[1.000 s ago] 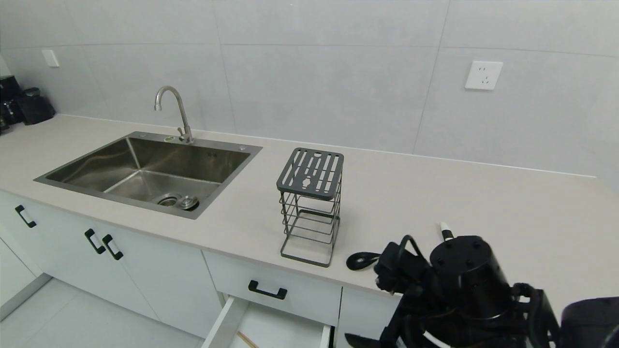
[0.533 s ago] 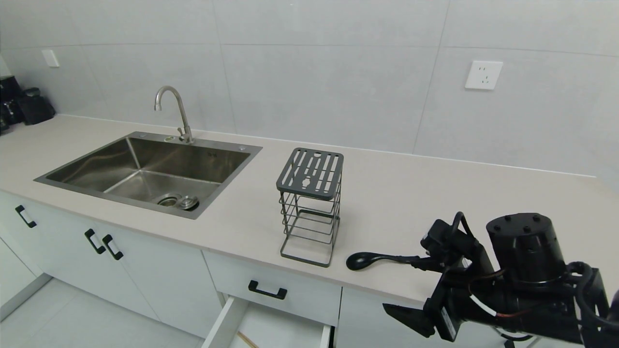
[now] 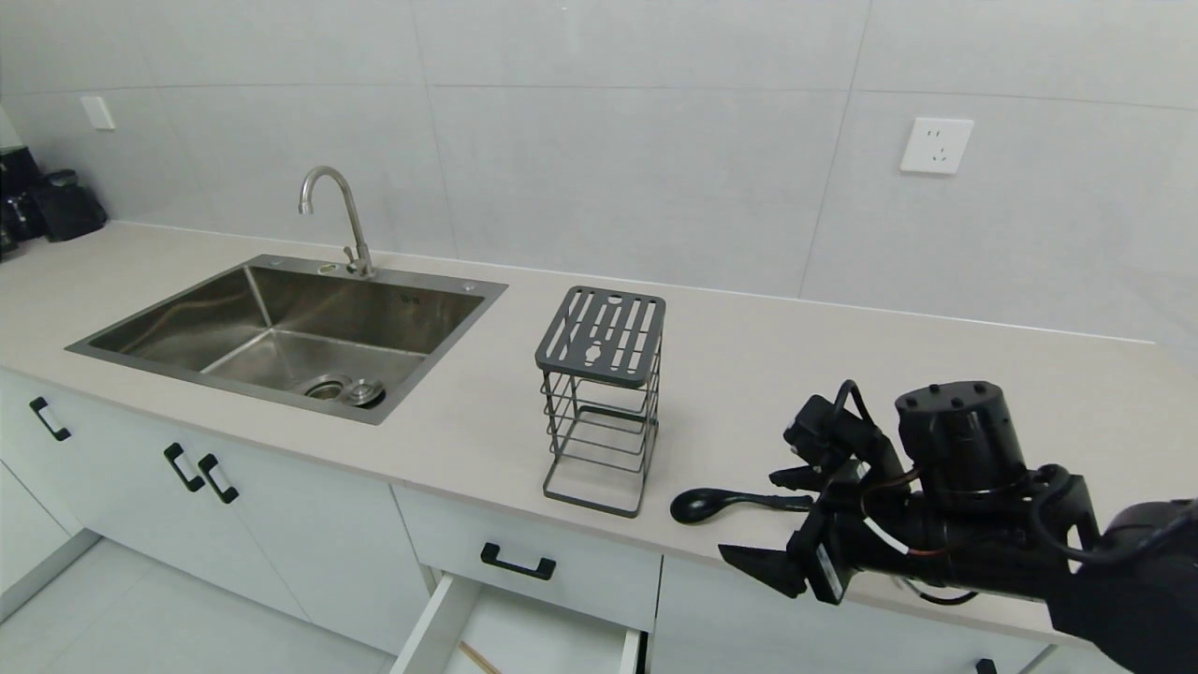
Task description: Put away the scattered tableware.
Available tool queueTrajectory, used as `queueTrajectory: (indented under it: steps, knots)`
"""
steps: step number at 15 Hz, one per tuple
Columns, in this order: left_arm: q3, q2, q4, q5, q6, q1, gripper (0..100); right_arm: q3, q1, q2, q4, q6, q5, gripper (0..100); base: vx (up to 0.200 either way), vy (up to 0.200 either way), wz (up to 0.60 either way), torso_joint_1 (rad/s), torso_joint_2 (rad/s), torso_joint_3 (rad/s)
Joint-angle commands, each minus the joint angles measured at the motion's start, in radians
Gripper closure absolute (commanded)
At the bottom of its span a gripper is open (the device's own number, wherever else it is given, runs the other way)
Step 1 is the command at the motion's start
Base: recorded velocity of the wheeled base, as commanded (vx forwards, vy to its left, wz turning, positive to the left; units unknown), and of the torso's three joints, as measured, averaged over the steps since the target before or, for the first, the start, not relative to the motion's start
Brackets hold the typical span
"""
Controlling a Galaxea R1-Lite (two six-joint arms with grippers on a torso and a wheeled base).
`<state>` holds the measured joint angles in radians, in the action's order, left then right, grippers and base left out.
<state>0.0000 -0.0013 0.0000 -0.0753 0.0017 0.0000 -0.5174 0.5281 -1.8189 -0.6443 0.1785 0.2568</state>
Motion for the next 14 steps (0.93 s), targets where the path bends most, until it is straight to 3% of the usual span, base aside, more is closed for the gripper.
queueTrajectory:
  steps: [1, 14]
  knots:
    - [0.0, 0.001, 0.0, 0.0, 0.0, 0.0, 0, -0.026, -0.045, -0.099, -0.008, 0.03, 0.022, 0, 0.0, 0.0, 0.0, 0.0, 0.0, 0.0]
    - [0.0, 0.001, 0.0, 0.0, 0.0, 0.0, 0, -0.096, -0.126, -0.227, -0.009, 0.067, 0.018, 0, 0.0, 0.0, 0.0, 0.0, 0.0, 0.0]
